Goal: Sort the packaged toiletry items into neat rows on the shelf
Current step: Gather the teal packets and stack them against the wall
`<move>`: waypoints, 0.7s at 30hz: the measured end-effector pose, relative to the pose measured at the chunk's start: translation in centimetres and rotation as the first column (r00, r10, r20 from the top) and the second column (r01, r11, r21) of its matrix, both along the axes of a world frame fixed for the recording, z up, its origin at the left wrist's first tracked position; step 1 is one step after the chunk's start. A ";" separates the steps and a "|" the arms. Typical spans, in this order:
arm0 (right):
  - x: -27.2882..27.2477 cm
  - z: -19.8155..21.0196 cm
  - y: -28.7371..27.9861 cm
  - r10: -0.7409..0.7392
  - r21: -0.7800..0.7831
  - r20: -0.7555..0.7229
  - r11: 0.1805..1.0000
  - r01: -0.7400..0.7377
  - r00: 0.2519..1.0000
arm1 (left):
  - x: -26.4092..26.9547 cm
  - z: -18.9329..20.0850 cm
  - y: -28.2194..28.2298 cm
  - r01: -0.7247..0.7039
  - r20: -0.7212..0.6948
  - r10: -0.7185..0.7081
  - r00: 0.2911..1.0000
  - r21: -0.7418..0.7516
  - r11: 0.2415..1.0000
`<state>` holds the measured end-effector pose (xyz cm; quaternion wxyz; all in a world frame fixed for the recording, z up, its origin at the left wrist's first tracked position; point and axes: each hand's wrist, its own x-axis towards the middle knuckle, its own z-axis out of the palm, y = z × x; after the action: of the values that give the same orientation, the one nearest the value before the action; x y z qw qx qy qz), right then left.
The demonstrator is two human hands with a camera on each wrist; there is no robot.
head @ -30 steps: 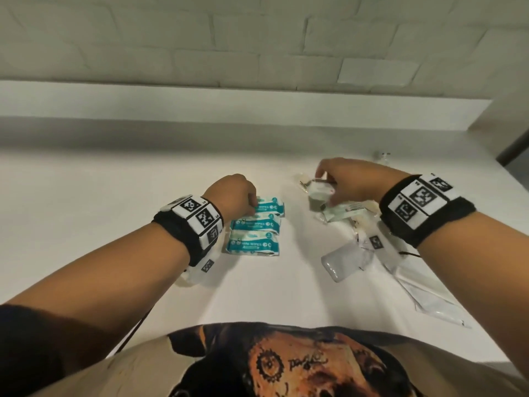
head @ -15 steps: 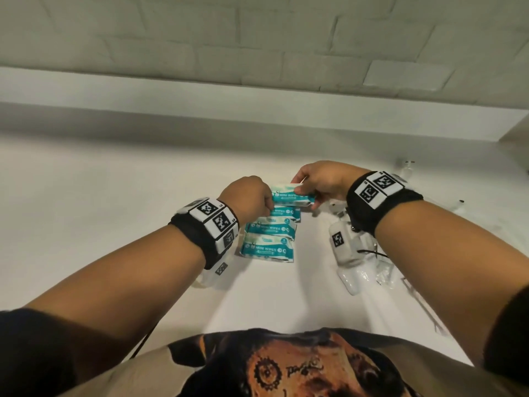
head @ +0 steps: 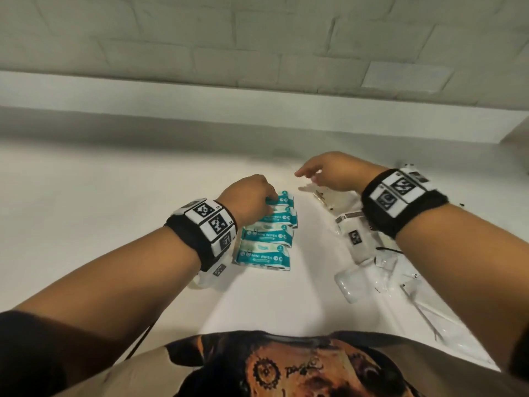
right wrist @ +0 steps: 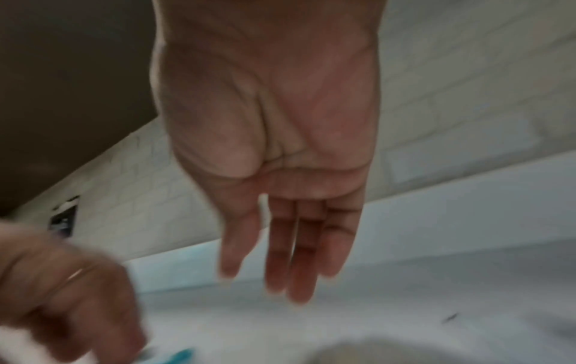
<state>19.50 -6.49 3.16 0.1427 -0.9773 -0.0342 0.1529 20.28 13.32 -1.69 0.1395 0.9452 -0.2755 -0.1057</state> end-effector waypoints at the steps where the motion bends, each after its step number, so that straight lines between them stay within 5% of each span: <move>1: -0.7 0.5 -1.4 -0.010 -0.009 -0.043 1.000 0.010 0.999 | 0.0 0.0 -0.2 0.015 -0.002 -0.015 1.000 0.021 1.000; 5: -4.1 -0.6 -5.3 -0.057 -0.275 -0.331 0.961 -0.039 0.942 | 0.0 0.1 -1.0 0.030 0.013 -0.032 0.999 0.102 0.994; 8: -5.2 -3.1 -4.9 0.027 -0.414 -0.252 0.900 -0.132 0.967 | 0.2 0.2 -0.7 0.019 0.023 -0.022 0.999 0.135 0.991; 12: -5.6 -2.3 -4.6 0.022 -0.263 -0.113 0.963 -0.051 0.993 | -0.1 0.4 -1.1 0.026 0.034 -0.032 0.999 0.163 0.986; 16: -5.1 -1.7 -2.1 0.037 0.082 -0.340 0.997 -0.010 0.940 | -0.1 0.5 -1.1 0.033 0.024 -0.038 0.999 0.184 0.982; 21: -3.5 -3.5 -1.5 -0.151 -0.003 -0.198 0.988 0.154 0.968 | -0.1 0.6 -1.0 0.038 0.029 -0.045 0.999 0.189 0.981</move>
<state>15.97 -7.97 -0.35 0.1629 -0.9561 0.0545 0.2375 20.16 12.33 -1.08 0.0429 0.9498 -0.2862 -0.1186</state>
